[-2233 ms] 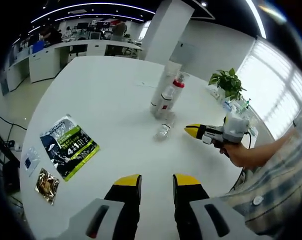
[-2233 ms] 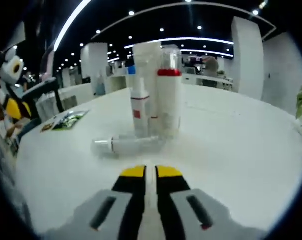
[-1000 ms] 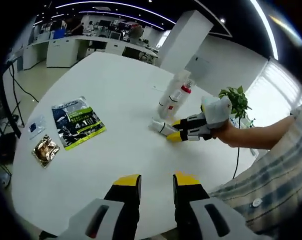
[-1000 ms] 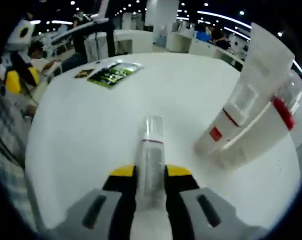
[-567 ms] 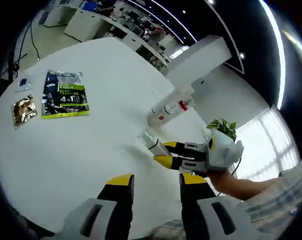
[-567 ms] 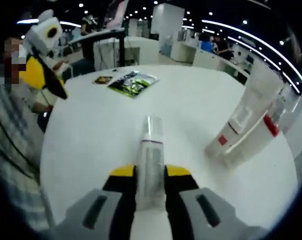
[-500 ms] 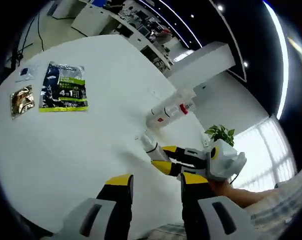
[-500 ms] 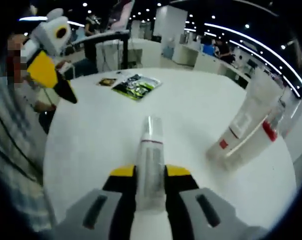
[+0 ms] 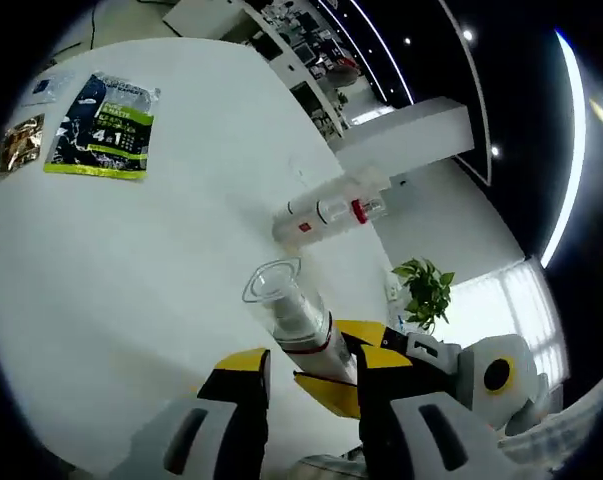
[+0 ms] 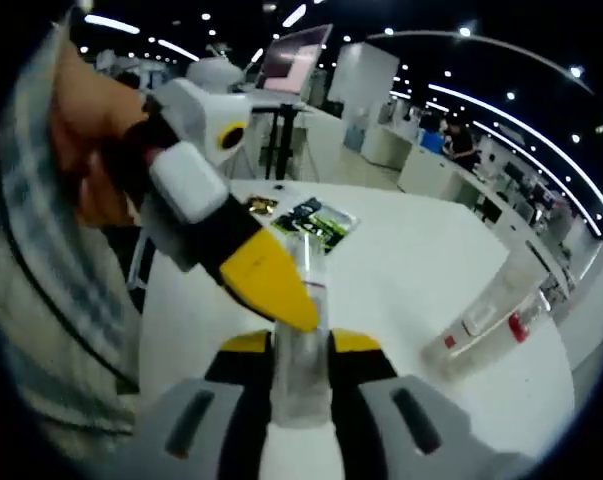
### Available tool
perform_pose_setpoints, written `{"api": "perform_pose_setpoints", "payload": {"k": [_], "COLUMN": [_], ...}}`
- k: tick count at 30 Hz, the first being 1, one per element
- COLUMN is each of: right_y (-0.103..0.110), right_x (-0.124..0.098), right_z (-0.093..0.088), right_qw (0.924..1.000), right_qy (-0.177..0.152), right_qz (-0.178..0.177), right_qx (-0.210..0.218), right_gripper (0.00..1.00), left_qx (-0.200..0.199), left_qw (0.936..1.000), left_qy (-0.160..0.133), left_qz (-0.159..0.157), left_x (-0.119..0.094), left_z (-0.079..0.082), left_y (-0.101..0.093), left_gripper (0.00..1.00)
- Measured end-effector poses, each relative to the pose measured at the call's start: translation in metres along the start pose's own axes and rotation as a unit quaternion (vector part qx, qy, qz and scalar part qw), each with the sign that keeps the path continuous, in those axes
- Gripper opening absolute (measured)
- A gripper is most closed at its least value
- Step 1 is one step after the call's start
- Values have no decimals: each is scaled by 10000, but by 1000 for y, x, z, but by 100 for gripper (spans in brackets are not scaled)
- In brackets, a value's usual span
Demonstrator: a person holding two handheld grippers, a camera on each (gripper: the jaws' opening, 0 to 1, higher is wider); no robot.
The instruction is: Arrange the skincare products in the storage area until every visible bottle or jar stands upright without overlapping.
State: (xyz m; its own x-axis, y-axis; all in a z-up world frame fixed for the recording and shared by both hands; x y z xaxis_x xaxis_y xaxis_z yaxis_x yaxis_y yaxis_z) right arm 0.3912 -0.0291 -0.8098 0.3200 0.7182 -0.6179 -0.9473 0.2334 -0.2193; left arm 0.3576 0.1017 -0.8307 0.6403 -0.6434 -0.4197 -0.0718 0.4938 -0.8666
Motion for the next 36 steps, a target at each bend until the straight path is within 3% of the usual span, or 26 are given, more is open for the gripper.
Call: {"api": "perform_pose_setpoints", "payload": {"k": [1,2,4,6,9,12,17,20,23,36], "right_y": [0,-1,-5,-6,-9,-12,-15,-12,-15,-19], "right_x": [-3,-4,-8,-11,-13,-15,-18,-18,-16,-23], "right_z": [1,1,2,3,3,3,4,9,8,5], "right_qw": [9999,9999,9998,9997,9987,9988,9995,9995,9990,9972], "right_qy": [15,-4,-35,-66,25,-61,-99,-63,-42,-484], "right_qz": [-103,-105,-150,-205,-193,-211,-293,-291,-361,136], "right_qx": [-14,1,97,69,465,436,80,94,248,557], "right_gripper": [20,20,20,20,21,21,19,19,19,23], "left_qx": [9,-26,191,154,309,421,219,235,368,821], "left_qw": [9997,9999,9994,9989,9976,9969,9972,9979,9964,9916], "left_qy": [18,-24,-95,-162,-238,-217,-132,-112,-263,-87], "left_qz": [-228,-106,-265,-419,-575,-624,-701,-589,-711,-992], "left_x": [1,2,1,0,0,1,5,7,4,0], "left_z": [1,1,1,2,5,9,10,8,12,20], "left_y": [-5,-4,-8,-9,-11,-13,-14,-13,-13,-14], "left_gripper": [26,26,25,24,20,19,21,24,22,18]}}
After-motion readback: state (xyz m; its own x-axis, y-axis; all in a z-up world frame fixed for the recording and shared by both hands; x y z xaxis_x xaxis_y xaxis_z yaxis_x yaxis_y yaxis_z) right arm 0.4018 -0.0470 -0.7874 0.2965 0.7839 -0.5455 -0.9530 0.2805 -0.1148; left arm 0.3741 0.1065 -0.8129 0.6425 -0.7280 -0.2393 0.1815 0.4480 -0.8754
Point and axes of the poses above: the point that each gripper's makers call its tool centre point, and the gripper's own axes: x roughly forward along the fingers, y roughly to its left, z roughly out of its top, the point moved 10 cm from there along -x, roughly backward along the fingers
